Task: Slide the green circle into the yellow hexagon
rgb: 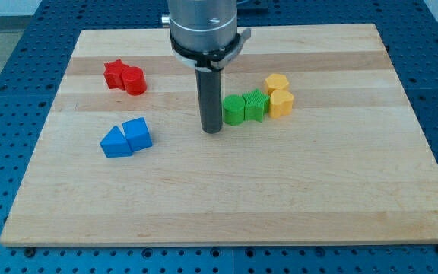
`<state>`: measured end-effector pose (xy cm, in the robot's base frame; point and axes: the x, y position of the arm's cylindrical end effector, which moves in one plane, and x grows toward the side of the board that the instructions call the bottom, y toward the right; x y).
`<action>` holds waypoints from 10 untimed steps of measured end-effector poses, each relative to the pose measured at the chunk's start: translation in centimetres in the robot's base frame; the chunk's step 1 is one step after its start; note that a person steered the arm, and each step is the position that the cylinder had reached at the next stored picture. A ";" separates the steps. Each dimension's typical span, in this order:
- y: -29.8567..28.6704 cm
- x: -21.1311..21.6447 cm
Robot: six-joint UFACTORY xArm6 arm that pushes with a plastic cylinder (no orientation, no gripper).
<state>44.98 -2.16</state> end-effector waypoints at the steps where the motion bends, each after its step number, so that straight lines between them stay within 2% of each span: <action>1: 1.8 0.0; 3: 1.4 -1.5; 5: 0.4 -5.6; 8: -1.8 -6.8; 10: 1.3 -7.9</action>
<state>37.08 -0.84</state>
